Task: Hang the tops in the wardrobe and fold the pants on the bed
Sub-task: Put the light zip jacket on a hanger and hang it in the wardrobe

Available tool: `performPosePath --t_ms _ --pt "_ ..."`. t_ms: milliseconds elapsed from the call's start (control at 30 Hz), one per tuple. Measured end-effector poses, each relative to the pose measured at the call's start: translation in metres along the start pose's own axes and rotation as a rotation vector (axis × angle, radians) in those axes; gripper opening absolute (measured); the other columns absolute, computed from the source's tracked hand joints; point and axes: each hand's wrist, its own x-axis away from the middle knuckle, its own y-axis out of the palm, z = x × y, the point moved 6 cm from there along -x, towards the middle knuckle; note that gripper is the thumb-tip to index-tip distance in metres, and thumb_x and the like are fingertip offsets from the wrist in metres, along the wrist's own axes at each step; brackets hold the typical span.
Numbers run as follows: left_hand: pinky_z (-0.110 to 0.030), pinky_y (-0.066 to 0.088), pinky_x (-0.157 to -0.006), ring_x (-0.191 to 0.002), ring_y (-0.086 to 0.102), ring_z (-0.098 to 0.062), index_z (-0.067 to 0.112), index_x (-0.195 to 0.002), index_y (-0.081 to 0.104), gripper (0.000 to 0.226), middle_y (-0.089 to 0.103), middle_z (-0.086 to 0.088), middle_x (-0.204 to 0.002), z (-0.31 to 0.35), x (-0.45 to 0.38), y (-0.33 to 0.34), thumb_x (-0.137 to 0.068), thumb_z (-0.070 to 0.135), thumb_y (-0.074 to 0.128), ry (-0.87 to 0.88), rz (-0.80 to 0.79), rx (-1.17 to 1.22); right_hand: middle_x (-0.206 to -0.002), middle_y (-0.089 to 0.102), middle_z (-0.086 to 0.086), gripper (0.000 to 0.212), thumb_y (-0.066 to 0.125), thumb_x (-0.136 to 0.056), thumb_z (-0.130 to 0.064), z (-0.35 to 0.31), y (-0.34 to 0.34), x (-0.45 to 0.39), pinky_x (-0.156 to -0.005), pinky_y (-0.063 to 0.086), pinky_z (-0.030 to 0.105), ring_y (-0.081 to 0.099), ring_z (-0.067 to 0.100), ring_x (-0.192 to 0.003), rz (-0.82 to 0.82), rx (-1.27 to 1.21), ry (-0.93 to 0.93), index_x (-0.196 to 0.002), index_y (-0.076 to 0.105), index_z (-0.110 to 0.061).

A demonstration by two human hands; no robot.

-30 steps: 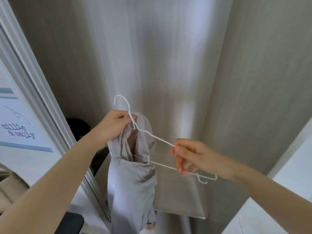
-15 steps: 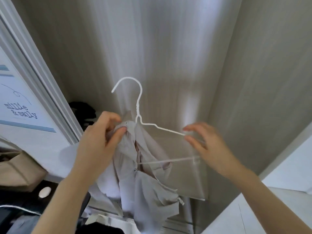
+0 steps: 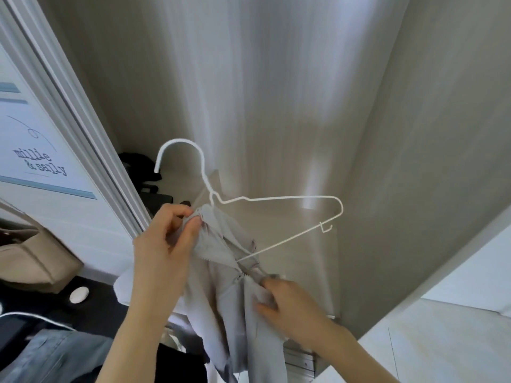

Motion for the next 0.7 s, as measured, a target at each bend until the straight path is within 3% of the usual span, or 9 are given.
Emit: performPosePath --t_ms 67,133,233,333,433,500,567,633,700 --pt "-0.011 0.038 -0.058 -0.068 0.051 -0.015 0.028 -0.078 0.059 0.019 0.06 0.002 -0.075 -0.007 0.0 -0.011 -0.092 0.016 0.062 -0.032 0.032 0.009 -0.09 0.052 -0.001 0.019 0.056 -0.087 -0.043 0.028 0.004 0.006 -0.069 0.039 0.03 0.055 0.026 -0.087 -0.14 0.067 0.101 -0.094 0.053 -0.025" --pt "-0.009 0.038 -0.061 -0.072 0.055 -0.013 0.028 -0.075 0.06 0.021 0.063 0.006 -0.077 -0.015 -0.001 -0.024 -0.091 0.014 0.064 -0.052 0.067 0.001 -0.086 0.047 -0.004 0.017 0.058 -0.088 -0.042 0.054 -0.002 0.01 -0.069 0.037 0.029 0.052 0.022 -0.086 -0.18 0.104 0.142 -0.085 0.049 -0.028" --pt "-0.005 0.038 -0.063 -0.072 0.057 -0.005 0.022 -0.075 0.062 0.02 0.065 0.011 -0.077 -0.02 -0.001 -0.038 -0.089 0.009 0.065 -0.058 0.047 -0.051 -0.075 0.043 -0.011 0.029 0.06 -0.09 -0.027 0.07 -0.036 0.012 -0.064 0.034 0.022 0.053 0.021 -0.081 0.037 0.073 0.114 -0.072 0.038 -0.032" --pt "-0.003 0.039 -0.064 -0.071 0.057 0.002 0.026 -0.073 0.063 0.023 0.066 0.017 -0.075 -0.026 0.003 -0.041 -0.087 0.008 0.068 -0.078 -0.022 -0.096 -0.083 0.053 -0.005 0.022 0.063 -0.087 -0.006 0.065 -0.08 0.019 -0.069 0.043 0.019 0.056 0.016 -0.077 0.386 -0.011 0.032 -0.085 0.051 -0.024" --pt "-0.017 0.044 -0.071 -0.069 0.058 -0.009 0.037 -0.074 0.061 0.028 0.066 0.015 -0.072 -0.031 0.011 -0.035 -0.085 0.014 0.072 -0.082 -0.125 -0.159 -0.096 0.06 -0.001 0.03 0.062 -0.082 0.01 0.05 -0.113 0.032 -0.079 0.048 0.023 0.059 0.009 -0.087 0.67 -0.086 -0.106 -0.092 0.057 -0.018" --pt "-0.038 0.045 -0.081 -0.068 0.058 -0.009 0.039 -0.076 0.06 0.027 0.066 0.016 -0.07 -0.029 0.015 -0.03 -0.084 0.018 0.073 -0.043 -0.158 -0.233 -0.1 0.061 0.0 0.04 0.059 -0.081 0.015 0.038 -0.125 0.038 -0.083 0.046 0.014 0.059 0.004 -0.092 0.742 -0.159 -0.179 -0.093 0.055 -0.022" --pt "-0.052 0.047 -0.08 -0.069 0.059 -0.004 0.038 -0.08 0.06 0.017 0.066 0.019 -0.071 -0.019 0.019 -0.022 -0.084 0.03 0.074 0.012 -0.182 -0.263 -0.104 0.063 0.003 0.043 0.056 -0.082 0.017 0.026 -0.133 0.04 -0.086 0.044 0.009 0.06 0.003 -0.099 0.761 -0.262 -0.22 -0.094 0.054 -0.025" --pt "-0.051 0.05 -0.075 -0.066 0.061 -0.003 0.036 -0.083 0.061 0.015 0.067 0.015 -0.07 -0.014 0.022 -0.009 -0.078 0.05 0.064 0.044 -0.234 -0.261 -0.105 0.063 0.001 0.039 0.053 -0.085 0.012 0.007 -0.143 0.038 -0.088 0.043 0.01 0.061 0.005 -0.103 0.767 -0.314 -0.272 -0.093 0.052 -0.026" --pt "-0.052 0.051 -0.072 -0.062 0.06 -0.002 0.034 -0.082 0.061 0.022 0.065 0.011 -0.066 -0.013 0.028 0.007 -0.077 0.055 0.058 0.062 -0.276 -0.251 -0.107 0.063 -0.001 0.031 0.049 -0.087 0.004 -0.022 -0.147 0.032 -0.09 0.044 0.014 0.06 0.007 -0.107 0.741 -0.321 -0.384 -0.093 0.051 -0.026"
